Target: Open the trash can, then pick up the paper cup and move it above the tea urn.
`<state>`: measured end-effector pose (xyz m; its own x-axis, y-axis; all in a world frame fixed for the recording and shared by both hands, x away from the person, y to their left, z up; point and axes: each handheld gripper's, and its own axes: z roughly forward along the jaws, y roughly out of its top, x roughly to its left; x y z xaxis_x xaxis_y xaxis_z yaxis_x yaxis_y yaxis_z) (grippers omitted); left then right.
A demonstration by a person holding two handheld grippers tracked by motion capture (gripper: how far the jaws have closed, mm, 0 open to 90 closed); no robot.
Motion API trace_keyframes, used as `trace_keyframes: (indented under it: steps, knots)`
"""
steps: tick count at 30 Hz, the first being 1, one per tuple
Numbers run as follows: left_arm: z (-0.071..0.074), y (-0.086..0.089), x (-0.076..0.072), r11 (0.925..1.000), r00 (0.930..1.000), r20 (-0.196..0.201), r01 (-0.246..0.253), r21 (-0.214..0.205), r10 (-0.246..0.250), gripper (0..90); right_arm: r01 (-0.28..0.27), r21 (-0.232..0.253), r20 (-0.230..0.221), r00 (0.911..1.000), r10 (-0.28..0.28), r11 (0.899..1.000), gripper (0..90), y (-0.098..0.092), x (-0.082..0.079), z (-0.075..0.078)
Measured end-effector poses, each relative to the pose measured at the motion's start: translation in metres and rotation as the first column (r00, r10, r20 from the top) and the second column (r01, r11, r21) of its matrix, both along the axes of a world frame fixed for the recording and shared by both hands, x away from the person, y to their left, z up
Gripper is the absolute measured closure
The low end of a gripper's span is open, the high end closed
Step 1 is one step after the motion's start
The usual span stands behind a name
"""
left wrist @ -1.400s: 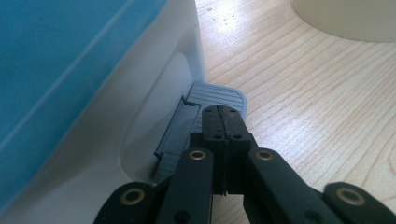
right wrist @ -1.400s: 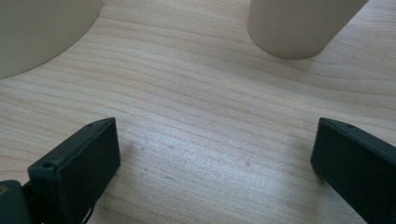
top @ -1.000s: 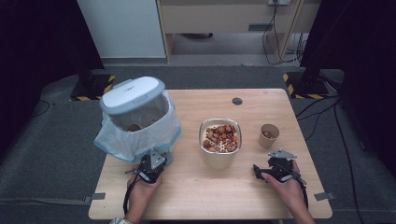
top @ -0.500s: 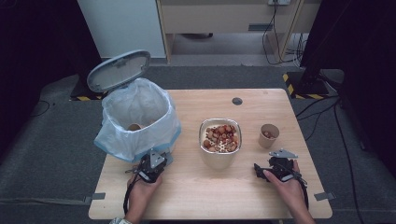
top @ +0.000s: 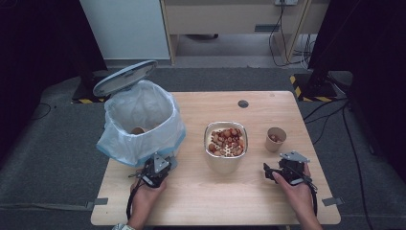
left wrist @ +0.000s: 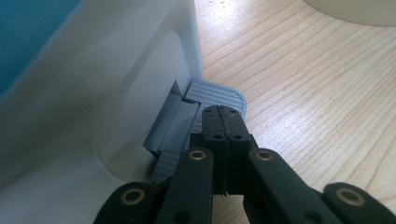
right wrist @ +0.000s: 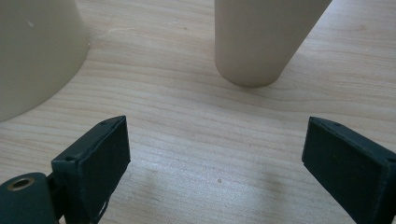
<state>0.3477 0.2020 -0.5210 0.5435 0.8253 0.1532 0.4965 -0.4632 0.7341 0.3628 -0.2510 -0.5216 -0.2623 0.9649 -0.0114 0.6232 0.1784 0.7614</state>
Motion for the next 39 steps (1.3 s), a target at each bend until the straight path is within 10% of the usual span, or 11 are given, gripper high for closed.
trace_keyframes:
  steps: [15,39]
  knots:
    - [0.000,0.000,0.000,1.0000,1.0000,0.000,-0.001,-0.001,0.001,89.5,0.016,0.045,0.041,0.9990,-0.018,0.999,5.9,-0.004,0.020,0.033]
    - [0.000,0.000,0.000,1.0000,1.0000,0.000,-0.001,-0.002,0.001,89.6,0.075,0.036,0.083,0.9935,-0.078,0.997,15.1,-0.008,0.068,0.015]
